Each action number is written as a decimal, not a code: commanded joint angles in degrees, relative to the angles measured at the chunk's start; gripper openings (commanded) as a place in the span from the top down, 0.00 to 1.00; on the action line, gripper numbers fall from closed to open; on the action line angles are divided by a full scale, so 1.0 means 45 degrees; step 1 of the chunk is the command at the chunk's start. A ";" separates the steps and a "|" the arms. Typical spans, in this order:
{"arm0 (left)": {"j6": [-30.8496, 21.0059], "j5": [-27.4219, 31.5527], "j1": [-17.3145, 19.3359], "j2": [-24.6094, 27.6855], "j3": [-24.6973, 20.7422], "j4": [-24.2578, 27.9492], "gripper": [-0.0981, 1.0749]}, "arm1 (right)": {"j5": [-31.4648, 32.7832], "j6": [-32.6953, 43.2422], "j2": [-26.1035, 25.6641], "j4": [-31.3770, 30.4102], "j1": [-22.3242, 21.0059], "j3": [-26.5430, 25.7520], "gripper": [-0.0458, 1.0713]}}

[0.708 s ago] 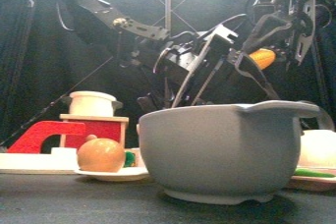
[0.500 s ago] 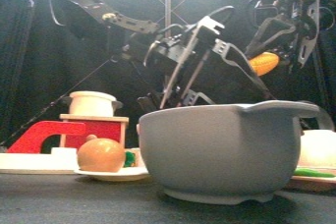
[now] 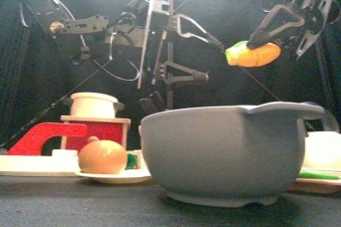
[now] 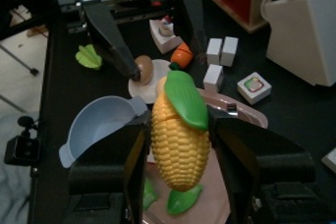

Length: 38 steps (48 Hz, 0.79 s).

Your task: Remove husk

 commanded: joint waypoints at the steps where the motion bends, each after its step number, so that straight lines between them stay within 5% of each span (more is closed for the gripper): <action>1: 0.0352 -0.0156 0.0000 -0.0371 -0.0059 0.0918 0.08 | -0.0039 -0.0020 0.0059 -0.0508 0.0293 -0.0273 0.33; 12: 0.1641 -0.0156 -0.0156 -0.0254 -0.0508 0.2070 0.08 | -0.0020 -0.0039 0.0840 -0.2637 0.1328 -0.0176 0.33; 27: 0.2402 0.0039 -0.0586 0.0059 -0.1074 0.0938 0.08 | 0.0020 -0.0059 0.1582 -0.4531 0.2363 -0.0508 0.34; 38: 0.2422 0.1191 -0.0898 0.0586 -0.1953 -0.0020 0.08 | 0.0391 -0.0039 0.1641 -0.4238 0.2285 -0.0586 0.34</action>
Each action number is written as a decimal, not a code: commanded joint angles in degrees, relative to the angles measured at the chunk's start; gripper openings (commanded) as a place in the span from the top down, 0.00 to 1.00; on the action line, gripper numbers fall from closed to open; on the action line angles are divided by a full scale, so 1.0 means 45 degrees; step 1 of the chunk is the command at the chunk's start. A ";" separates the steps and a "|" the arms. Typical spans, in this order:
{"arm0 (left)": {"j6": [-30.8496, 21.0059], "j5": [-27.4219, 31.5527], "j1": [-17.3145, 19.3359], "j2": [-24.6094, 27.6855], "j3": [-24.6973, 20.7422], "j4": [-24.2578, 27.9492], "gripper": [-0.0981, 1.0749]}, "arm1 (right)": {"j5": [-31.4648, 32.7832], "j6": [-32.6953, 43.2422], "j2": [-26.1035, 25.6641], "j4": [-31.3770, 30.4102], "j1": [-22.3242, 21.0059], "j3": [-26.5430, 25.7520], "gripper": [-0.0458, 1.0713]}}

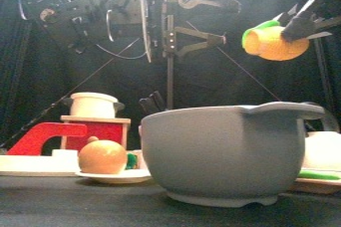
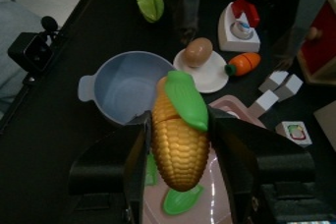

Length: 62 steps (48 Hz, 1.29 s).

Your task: Remove husk

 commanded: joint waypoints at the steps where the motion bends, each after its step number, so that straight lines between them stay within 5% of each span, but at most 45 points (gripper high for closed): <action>1: 0.0000 0.0527 0.0020 -0.0078 -0.0586 -0.0332 0.08 | 0.0254 0.0000 -0.0098 0.0156 -0.0039 -0.0312 0.34; 16: 0.0000 0.1660 0.0137 0.0137 -0.1426 -0.1875 0.08 | 0.0293 0.0020 -0.0098 0.0332 -0.0059 -0.0332 0.33; 43: -0.0137 0.1992 0.0293 0.0215 -0.1758 -0.2480 0.11 | 0.0234 0.0020 -0.0098 0.0352 -0.0039 -0.0371 0.34; 62: -0.0352 0.1992 0.0293 0.0098 -0.1797 -0.2461 0.26 | 0.0195 0.0020 0.0039 0.0352 -0.0020 -0.0332 0.33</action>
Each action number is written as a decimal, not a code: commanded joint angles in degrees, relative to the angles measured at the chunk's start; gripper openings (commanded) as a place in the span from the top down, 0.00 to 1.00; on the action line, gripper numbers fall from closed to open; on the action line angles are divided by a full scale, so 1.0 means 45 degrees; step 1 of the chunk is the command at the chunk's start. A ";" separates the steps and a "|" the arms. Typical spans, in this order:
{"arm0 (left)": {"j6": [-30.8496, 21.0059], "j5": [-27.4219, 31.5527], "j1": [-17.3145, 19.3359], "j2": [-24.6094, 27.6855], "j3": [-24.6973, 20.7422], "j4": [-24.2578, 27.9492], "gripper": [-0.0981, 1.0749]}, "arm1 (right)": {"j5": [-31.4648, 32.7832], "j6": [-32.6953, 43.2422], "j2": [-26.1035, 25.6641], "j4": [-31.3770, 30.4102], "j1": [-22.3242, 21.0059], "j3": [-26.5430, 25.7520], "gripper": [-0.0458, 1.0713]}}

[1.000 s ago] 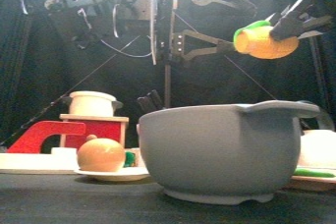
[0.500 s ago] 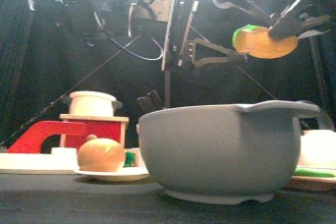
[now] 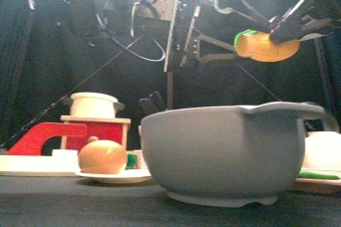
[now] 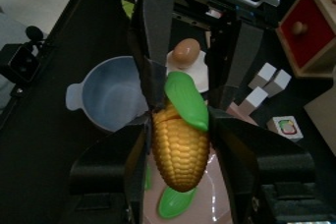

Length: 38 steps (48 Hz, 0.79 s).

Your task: Remove husk

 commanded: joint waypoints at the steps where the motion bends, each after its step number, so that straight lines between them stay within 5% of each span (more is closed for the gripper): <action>1: -0.0039 -0.0059 0.0117 -0.0449 -0.0273 0.0020 0.26 | 0.0000 0.0020 -0.0059 -0.0020 0.0059 -0.0273 0.33; 38: -0.0039 -0.0254 0.0312 -0.0664 0.0020 -0.0488 0.39 | -0.0313 0.0020 -0.0039 0.0215 0.0137 -0.0234 0.34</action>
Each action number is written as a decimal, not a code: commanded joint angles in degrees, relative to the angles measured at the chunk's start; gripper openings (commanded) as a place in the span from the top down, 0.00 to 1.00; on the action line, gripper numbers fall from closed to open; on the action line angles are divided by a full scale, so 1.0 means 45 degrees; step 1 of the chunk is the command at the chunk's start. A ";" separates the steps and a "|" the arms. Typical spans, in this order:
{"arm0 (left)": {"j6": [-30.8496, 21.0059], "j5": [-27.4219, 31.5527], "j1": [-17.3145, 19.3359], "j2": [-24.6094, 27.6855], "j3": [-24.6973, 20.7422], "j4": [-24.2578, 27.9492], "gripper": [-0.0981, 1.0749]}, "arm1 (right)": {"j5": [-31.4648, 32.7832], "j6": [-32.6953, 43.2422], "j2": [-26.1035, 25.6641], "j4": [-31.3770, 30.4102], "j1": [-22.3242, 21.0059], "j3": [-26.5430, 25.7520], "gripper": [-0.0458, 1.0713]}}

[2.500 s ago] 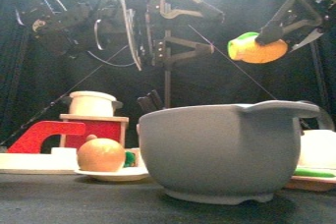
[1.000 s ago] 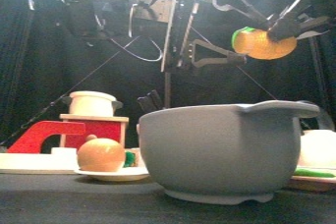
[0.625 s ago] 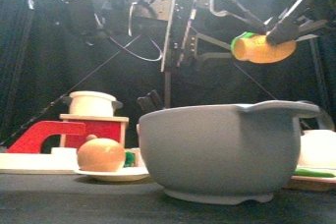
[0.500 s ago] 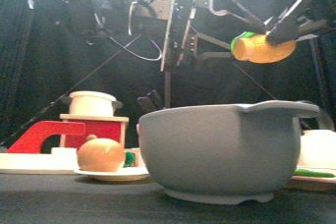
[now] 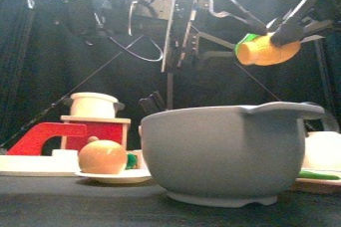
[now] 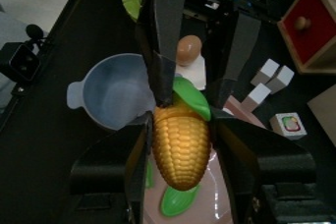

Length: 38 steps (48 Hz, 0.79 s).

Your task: Remove husk

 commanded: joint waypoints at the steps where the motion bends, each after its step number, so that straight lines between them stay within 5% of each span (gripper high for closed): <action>1: 0.0020 -0.0215 0.0352 -0.0527 -0.0117 -0.0137 0.39 | -0.0156 0.0020 -0.0078 0.0000 0.0117 -0.0215 0.34; 38: 0.0117 -0.0645 0.0527 -0.0801 0.0488 -0.0469 0.39 | -0.0176 0.0000 -0.0078 0.0254 0.0117 -0.0234 0.34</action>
